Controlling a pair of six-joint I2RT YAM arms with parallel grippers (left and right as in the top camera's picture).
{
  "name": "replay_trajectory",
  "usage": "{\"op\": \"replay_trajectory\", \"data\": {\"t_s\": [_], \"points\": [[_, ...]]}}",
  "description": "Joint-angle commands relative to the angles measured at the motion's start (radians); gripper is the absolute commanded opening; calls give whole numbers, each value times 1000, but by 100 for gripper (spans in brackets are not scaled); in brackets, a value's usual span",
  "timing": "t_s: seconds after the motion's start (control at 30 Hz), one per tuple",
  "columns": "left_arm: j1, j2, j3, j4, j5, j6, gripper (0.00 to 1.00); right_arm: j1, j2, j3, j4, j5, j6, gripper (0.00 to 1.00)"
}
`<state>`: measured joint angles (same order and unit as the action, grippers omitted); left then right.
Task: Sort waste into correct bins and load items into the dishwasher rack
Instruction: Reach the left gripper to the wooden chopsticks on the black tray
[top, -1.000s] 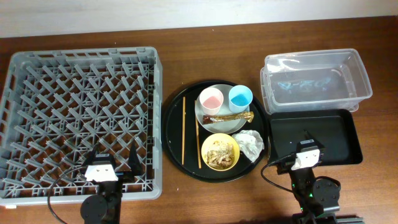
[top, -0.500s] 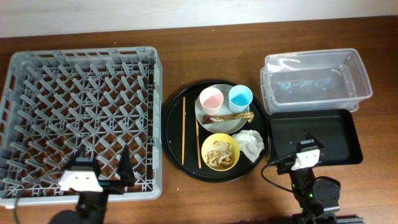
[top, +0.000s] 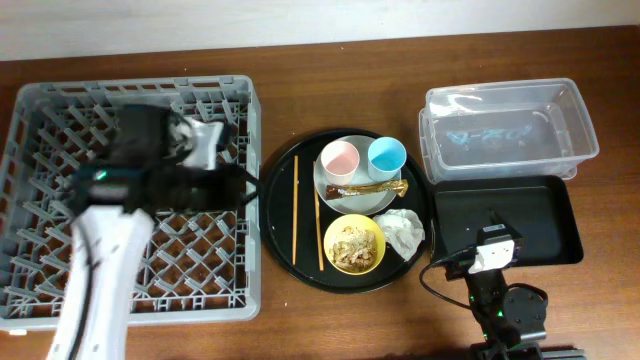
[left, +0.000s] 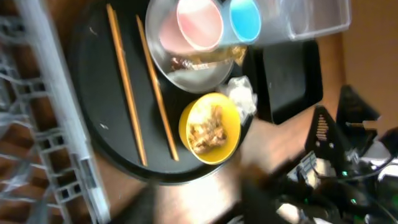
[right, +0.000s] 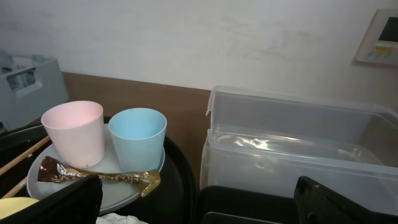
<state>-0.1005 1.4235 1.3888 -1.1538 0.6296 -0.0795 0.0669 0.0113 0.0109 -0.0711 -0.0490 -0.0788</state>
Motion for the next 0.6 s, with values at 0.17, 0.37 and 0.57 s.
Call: {"op": "replay_trajectory", "data": {"t_s": [0.17, 0.37, 0.57], "points": [[-423, 203, 13, 149, -542, -236, 33, -3, -6, -5, -4, 5, 1, 99], [-447, 365, 13, 227, -655, -246, 40, -3, -6, -5, -4, 5, 1, 99], [-447, 476, 13, 280, -703, -246, 38, -3, -6, -5, -4, 5, 1, 99]]}}
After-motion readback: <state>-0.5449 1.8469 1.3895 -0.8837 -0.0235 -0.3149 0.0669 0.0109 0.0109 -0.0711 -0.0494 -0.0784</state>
